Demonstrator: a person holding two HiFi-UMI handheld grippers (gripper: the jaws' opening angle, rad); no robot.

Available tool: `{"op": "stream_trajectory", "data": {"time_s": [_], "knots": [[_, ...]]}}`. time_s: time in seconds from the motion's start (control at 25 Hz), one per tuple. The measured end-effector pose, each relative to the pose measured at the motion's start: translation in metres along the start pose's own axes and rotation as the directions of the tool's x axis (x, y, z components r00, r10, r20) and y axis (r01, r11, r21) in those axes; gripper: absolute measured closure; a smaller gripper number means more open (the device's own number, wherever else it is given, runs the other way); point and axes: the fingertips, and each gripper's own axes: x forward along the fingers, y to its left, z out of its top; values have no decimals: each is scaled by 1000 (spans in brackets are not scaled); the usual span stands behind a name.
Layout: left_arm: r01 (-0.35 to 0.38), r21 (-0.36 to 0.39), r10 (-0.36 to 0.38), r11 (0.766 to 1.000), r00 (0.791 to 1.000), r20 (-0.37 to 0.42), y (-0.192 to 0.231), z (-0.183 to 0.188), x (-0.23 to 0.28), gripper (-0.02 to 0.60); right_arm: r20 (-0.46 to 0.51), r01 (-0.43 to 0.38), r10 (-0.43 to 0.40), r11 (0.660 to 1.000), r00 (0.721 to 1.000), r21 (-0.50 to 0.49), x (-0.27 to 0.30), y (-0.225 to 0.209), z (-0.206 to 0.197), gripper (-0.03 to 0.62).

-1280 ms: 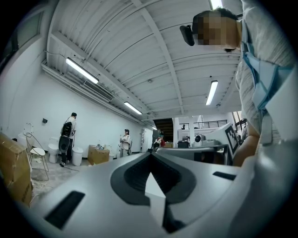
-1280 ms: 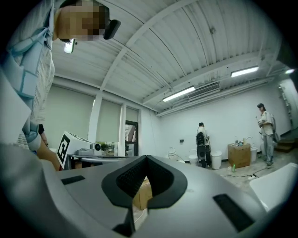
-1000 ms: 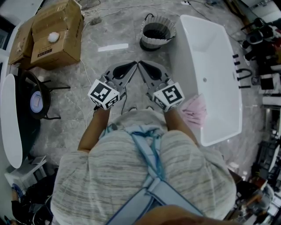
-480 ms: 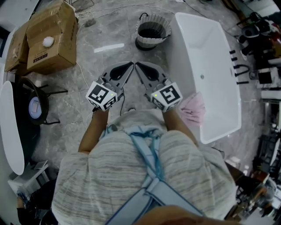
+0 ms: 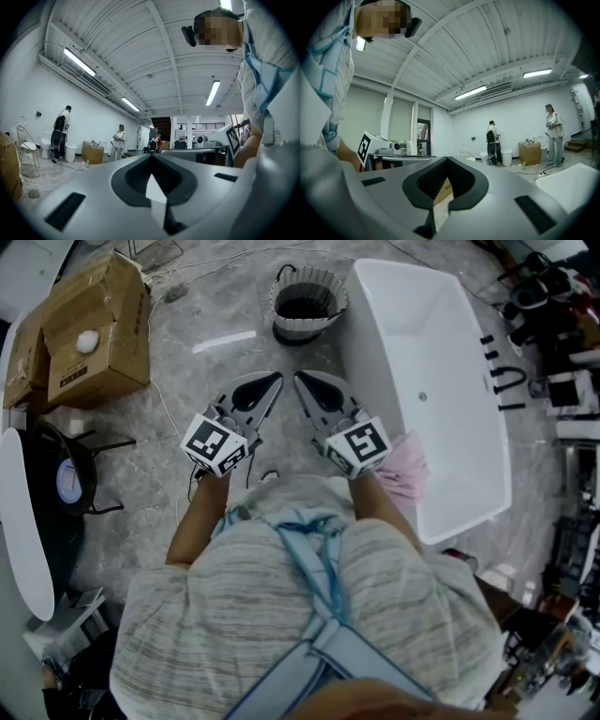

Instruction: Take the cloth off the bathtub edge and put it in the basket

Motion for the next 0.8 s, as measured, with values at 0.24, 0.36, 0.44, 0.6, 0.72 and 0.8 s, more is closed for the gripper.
{"op": "stream_trajectory", "data": {"time_s": [0.24, 0.36, 0.44, 0.6, 0.72, 0.8], "knots": [[35, -18, -36, 999, 999, -21, -37, -7, 68, 580, -4, 23, -23, 999, 1000, 24, -47, -57, -1, 591], [60, -31, -61, 998, 997, -37, -56, -15, 103, 580, -13, 29, -28, 999, 1000, 44, -71, -87, -8, 591], [85, -31, -86, 996, 995, -49, -71, -20, 126, 580, -13, 50, -49, 998, 999, 50, -88, -108, -11, 591], [123, -29, -125, 992, 989, -80, -101, -27, 172, 580, -6, 83, -83, 994, 997, 66, -123, -145, -12, 591], [161, -28, -163, 987, 981, -103, -125, -36, 201, 580, -12, 99, -99, 993, 995, 67, -150, -166, -20, 591], [187, -24, -189, 982, 975, -118, -141, -41, 218, 580, -14, 118, -118, 991, 993, 59, -169, -181, -22, 591]]}}
